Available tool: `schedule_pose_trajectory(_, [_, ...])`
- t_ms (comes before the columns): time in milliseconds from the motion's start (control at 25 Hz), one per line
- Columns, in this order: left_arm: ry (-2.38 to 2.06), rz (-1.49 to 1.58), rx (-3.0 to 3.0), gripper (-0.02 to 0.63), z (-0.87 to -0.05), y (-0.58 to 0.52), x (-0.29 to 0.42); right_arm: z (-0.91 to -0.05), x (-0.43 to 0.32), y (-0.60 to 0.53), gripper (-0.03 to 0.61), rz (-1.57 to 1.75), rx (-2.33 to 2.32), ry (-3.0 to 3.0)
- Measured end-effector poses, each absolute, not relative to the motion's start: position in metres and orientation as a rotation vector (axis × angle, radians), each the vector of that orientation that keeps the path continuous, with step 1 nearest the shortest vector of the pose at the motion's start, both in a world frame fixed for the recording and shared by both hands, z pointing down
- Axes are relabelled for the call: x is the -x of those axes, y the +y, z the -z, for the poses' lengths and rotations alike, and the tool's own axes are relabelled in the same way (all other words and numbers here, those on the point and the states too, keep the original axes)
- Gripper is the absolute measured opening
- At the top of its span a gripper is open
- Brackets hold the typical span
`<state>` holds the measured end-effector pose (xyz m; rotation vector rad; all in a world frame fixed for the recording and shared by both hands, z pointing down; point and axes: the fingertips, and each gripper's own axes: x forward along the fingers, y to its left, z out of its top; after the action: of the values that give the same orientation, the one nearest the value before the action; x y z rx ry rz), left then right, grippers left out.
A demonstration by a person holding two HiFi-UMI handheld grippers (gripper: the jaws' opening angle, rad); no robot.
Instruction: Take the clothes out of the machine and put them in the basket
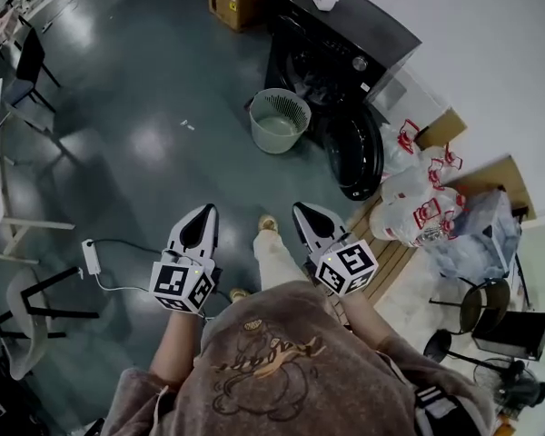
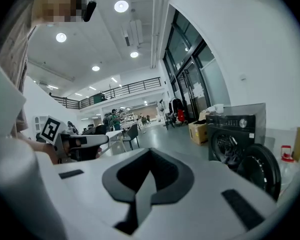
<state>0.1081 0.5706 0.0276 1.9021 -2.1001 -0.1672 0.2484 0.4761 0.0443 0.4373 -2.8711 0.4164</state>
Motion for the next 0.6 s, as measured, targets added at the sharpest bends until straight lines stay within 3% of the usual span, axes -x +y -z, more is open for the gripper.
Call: schedule_pose_trajectory(600, [-2.120, 0.152, -1.912, 0.006, -0.019, 0.388, -0.014, -0.040, -0.152, 0.293, -0.003, -0.431, -0.424, -2.901])
